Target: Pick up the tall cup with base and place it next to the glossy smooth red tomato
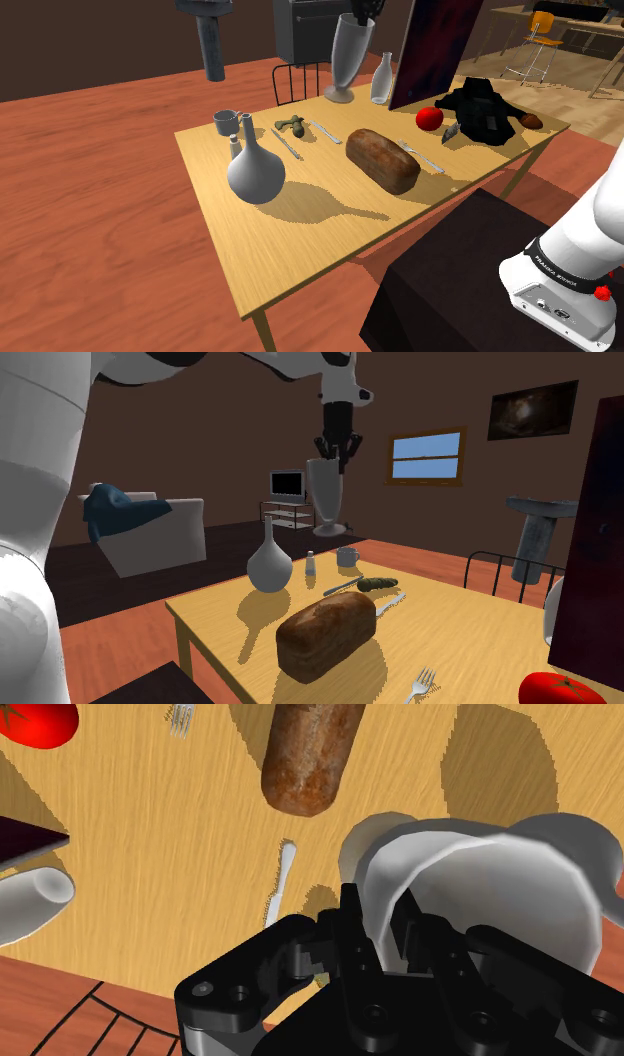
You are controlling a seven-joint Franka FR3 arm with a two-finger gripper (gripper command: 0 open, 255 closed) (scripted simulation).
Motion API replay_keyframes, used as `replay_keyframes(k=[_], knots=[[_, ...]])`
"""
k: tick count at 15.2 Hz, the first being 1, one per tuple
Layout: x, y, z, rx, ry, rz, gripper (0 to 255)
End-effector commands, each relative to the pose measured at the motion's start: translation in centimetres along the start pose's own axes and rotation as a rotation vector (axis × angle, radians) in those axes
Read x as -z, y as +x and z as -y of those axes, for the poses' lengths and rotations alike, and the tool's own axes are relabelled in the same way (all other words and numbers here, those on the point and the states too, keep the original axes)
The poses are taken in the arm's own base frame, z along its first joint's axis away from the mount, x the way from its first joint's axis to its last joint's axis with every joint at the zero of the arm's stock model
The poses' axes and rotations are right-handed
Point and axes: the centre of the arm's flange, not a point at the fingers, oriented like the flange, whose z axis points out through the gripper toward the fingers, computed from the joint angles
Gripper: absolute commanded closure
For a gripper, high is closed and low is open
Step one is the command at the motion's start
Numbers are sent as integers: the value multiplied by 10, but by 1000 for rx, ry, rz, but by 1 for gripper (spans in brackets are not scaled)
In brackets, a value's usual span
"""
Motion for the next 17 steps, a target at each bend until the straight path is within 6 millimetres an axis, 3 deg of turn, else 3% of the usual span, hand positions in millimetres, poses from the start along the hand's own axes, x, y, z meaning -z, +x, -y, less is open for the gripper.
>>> replay_keyframes(k=[1,17], knots=[[1,-13,-23,1,0,-1,255],[7,-115,-208,1,0,-1,255]])
